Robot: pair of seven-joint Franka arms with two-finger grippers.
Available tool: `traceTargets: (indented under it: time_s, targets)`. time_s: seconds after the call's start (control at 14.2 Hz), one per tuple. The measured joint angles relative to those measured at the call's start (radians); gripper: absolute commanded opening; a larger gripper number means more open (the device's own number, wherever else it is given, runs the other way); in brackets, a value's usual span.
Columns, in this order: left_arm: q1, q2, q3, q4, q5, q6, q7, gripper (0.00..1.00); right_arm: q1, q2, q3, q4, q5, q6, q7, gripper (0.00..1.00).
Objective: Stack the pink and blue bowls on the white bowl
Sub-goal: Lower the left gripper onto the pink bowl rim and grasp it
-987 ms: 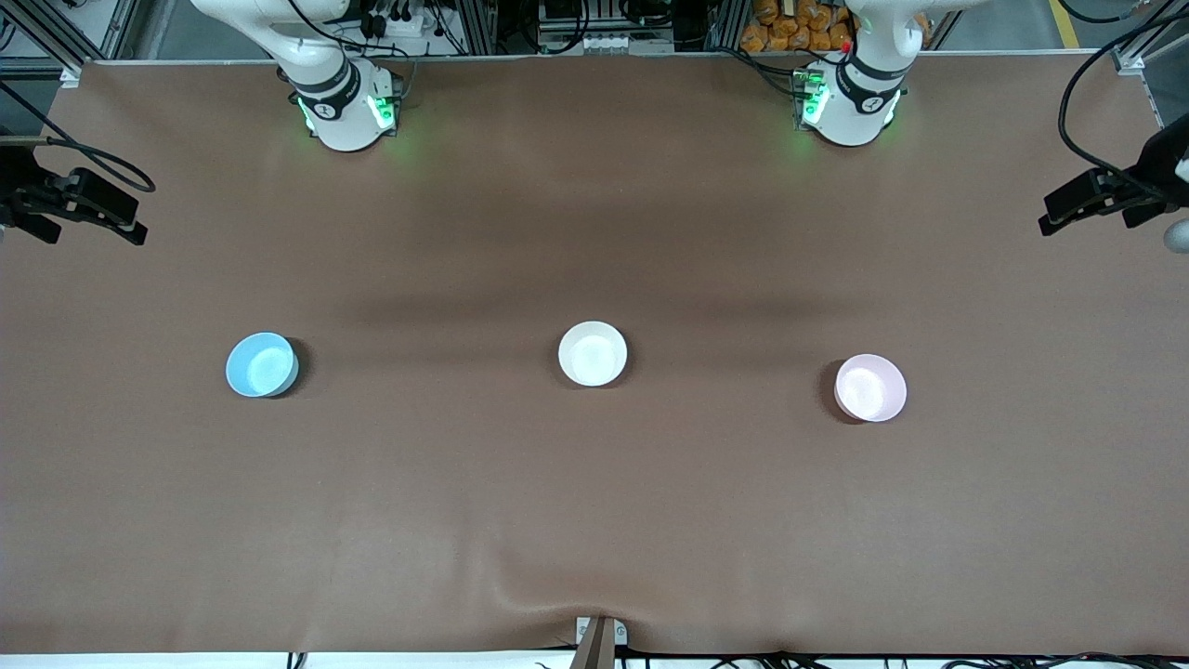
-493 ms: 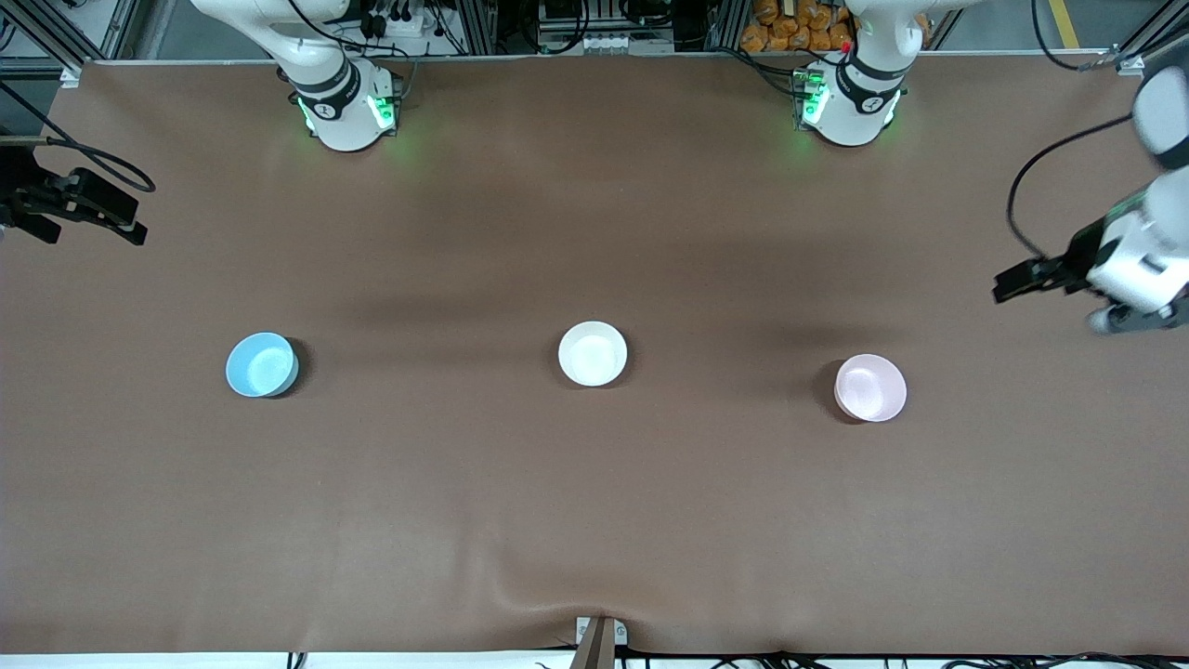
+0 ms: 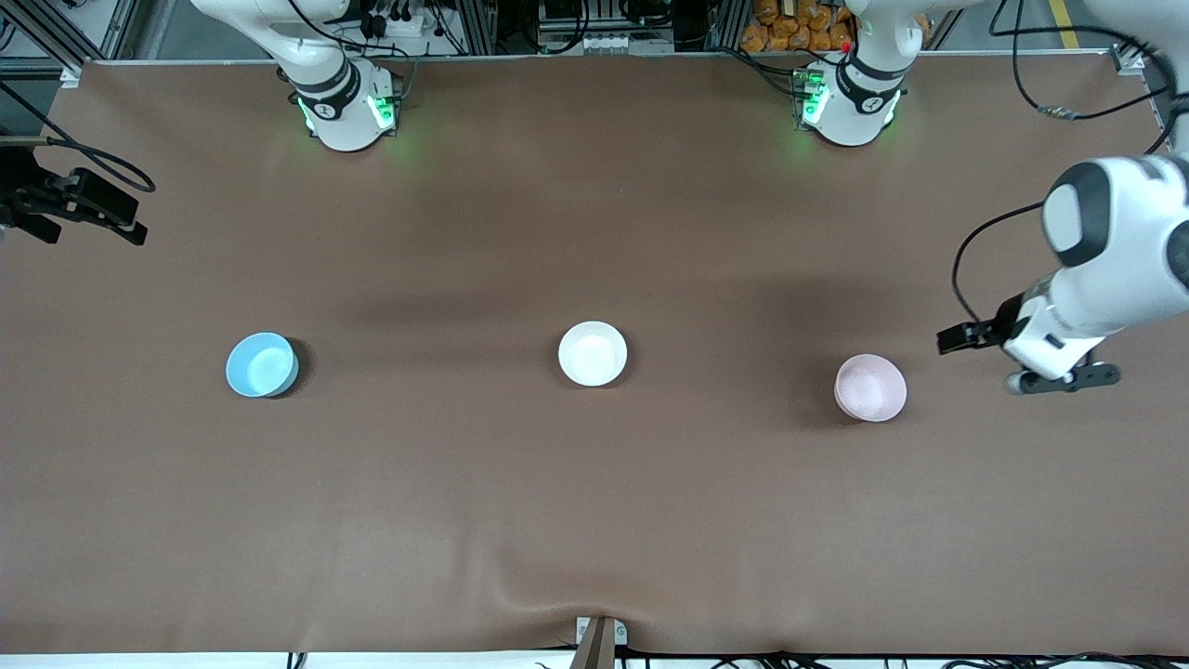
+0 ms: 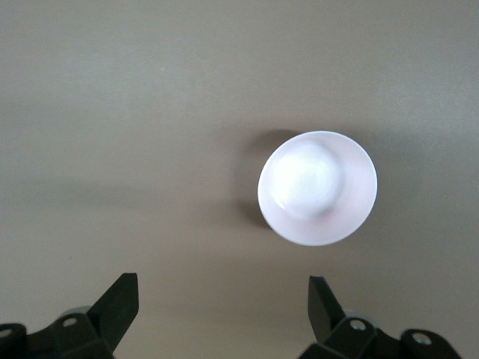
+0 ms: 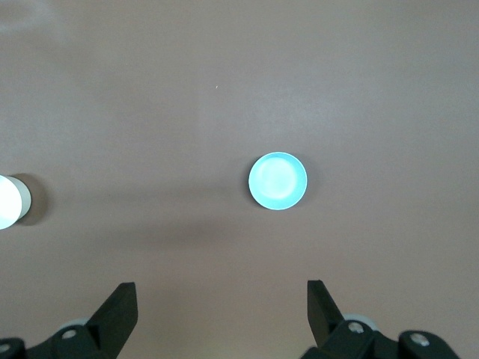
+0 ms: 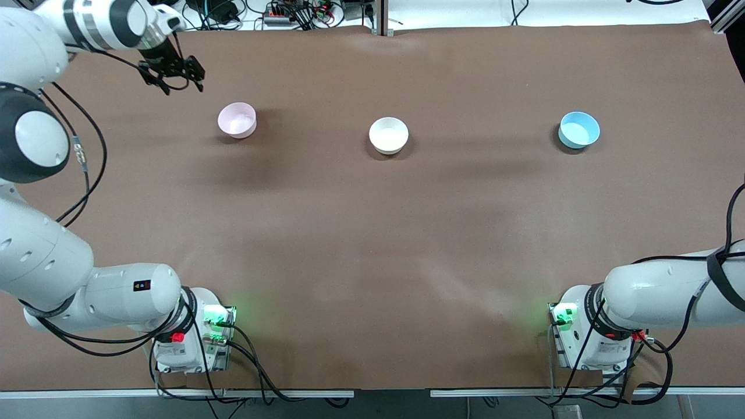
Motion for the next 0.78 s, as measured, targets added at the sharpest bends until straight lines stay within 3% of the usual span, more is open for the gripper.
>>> traceTargets:
  time_s: [0.28,0.78]
  targets:
    - [-0.001,0.066,-0.017,-0.042,0.0,0.124,0.0,0.96,0.0,0.0,0.0,0.0,0.0,0.0,0.0,1.0]
    - [-0.001,0.178,-0.027,-0.047,0.0,0.235,0.0,0.72,0.0,0.0,0.0,0.0,0.0,0.0,0.0,1.0]
